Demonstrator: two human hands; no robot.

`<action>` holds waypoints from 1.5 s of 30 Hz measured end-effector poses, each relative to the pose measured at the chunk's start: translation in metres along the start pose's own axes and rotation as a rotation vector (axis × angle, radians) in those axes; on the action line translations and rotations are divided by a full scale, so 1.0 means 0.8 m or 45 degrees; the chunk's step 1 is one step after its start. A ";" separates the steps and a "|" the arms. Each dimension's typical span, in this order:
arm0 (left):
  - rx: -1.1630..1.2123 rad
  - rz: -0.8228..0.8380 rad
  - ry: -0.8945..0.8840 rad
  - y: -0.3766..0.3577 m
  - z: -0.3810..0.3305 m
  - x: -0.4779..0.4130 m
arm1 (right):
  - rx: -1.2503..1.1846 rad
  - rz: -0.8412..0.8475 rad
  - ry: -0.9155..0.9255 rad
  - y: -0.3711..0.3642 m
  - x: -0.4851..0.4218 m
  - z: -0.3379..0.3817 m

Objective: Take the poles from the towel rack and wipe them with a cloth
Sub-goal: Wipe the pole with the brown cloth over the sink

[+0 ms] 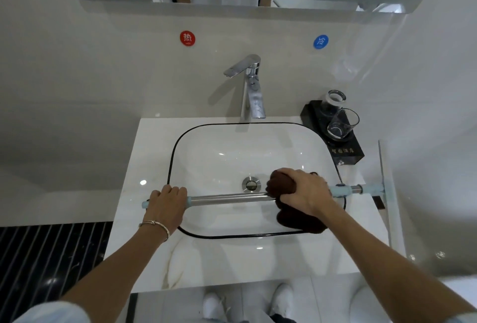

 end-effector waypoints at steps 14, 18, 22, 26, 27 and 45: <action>-0.084 -0.211 -0.063 0.017 -0.023 0.032 | -0.052 0.099 0.438 -0.093 0.040 0.213; -0.069 -0.218 -0.087 0.021 -0.020 0.034 | 0.045 0.086 0.398 -0.078 0.035 0.163; -0.107 -0.245 -0.090 0.017 -0.019 0.035 | 0.081 0.091 0.185 -0.037 0.019 0.057; -0.102 -0.245 -0.082 0.019 -0.019 0.034 | 0.092 0.107 -0.036 0.000 0.009 -0.026; -0.096 -0.229 -0.075 0.019 -0.019 0.033 | 0.073 0.139 -0.061 0.001 0.006 -0.032; -0.117 -0.167 -0.004 0.017 -0.019 0.035 | -0.002 -0.004 0.584 -0.082 0.045 0.166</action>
Point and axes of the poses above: each hand's wrist, its own x-axis away from the middle knuckle, its own y-axis out of the back of the hand, z = x × y, the point moved 7 cm from there along -x, towards the middle knuckle, and after that the axes turned 12 degrees about -y, right-handed, at the moved point
